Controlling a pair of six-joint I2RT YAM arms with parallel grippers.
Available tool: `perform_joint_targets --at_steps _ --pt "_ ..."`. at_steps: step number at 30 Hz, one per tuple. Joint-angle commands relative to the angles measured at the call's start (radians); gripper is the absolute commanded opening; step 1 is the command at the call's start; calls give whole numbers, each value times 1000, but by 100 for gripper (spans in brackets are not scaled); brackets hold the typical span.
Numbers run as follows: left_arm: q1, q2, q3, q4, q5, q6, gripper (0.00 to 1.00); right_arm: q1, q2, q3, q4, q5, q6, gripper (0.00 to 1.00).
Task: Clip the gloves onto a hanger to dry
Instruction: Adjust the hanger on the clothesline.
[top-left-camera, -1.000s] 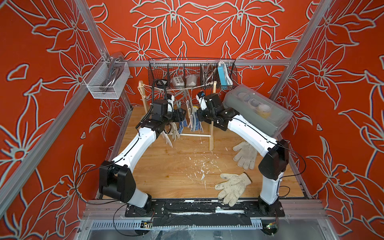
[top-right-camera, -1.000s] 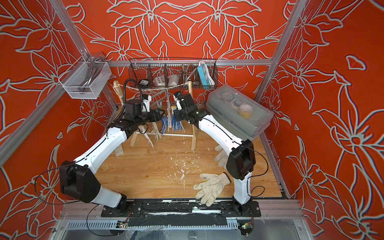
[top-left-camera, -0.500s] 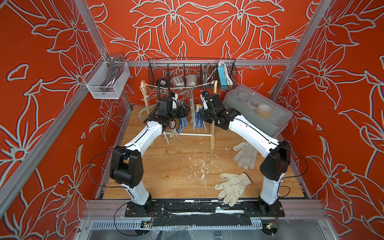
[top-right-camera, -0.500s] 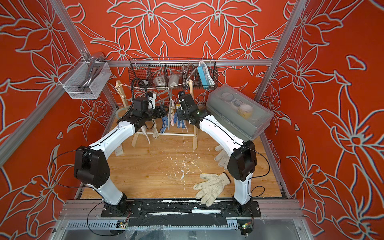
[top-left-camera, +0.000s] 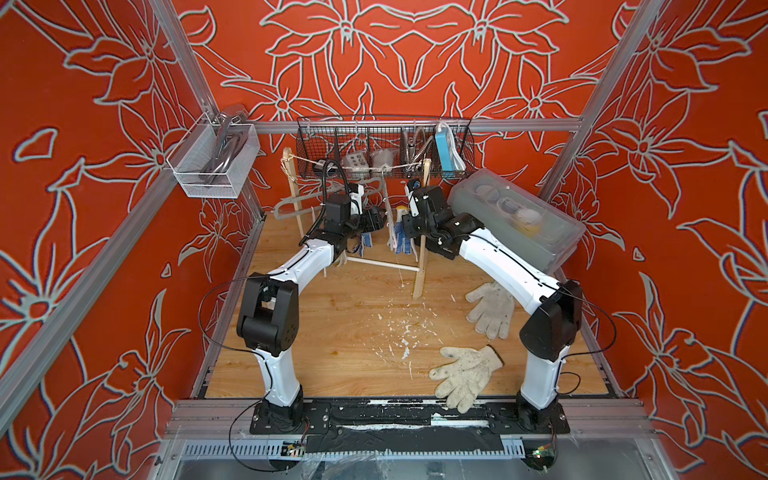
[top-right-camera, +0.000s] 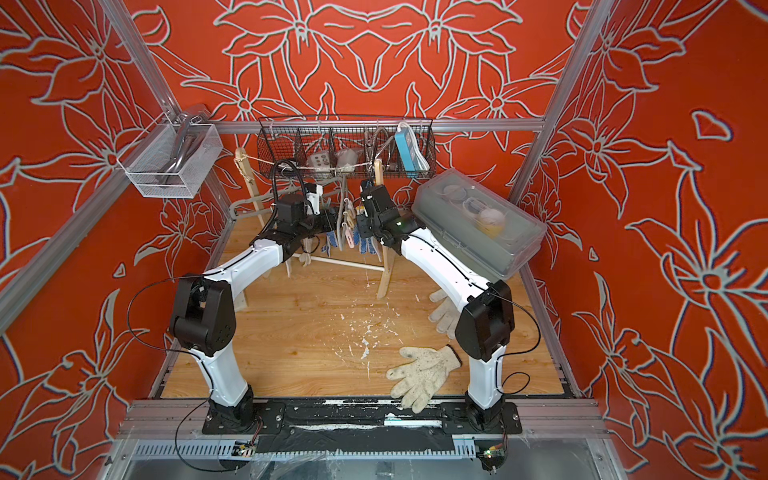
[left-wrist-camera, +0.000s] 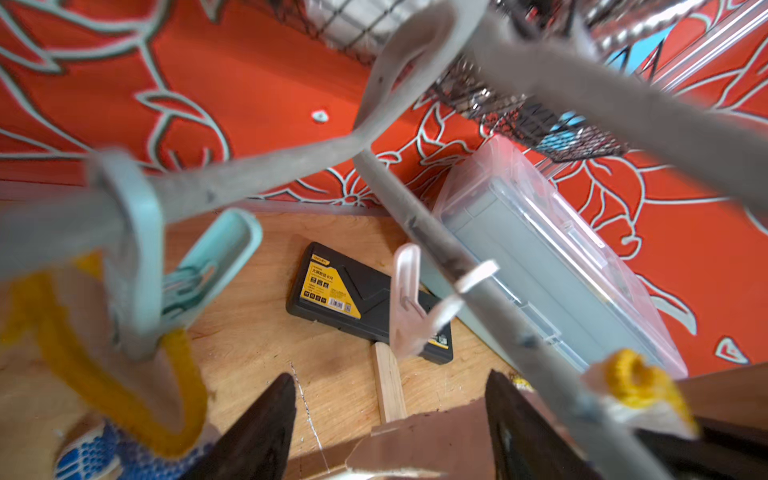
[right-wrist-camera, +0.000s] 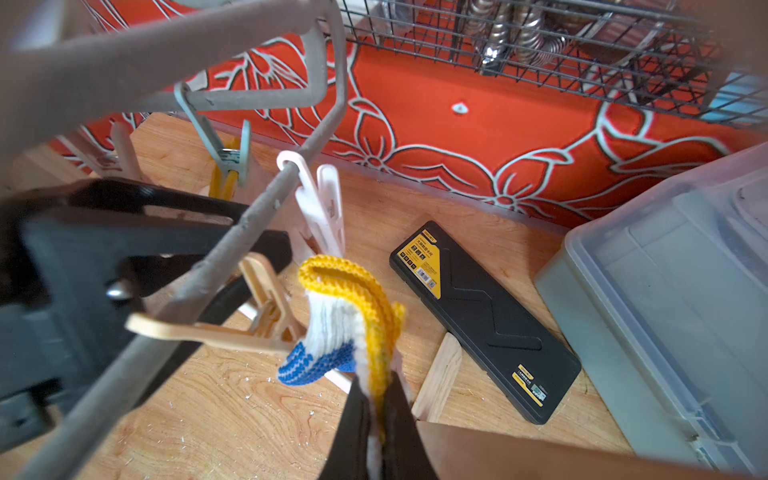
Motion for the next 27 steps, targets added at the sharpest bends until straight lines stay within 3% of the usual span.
perform_joint_targets --at_steps 1,27 --pt "-2 33 20 38 45 22 71 -13 16 37 -19 -13 -7 0" --pt "19 229 138 393 224 -90 71 -64 -18 -11 -35 -81 -48 0"
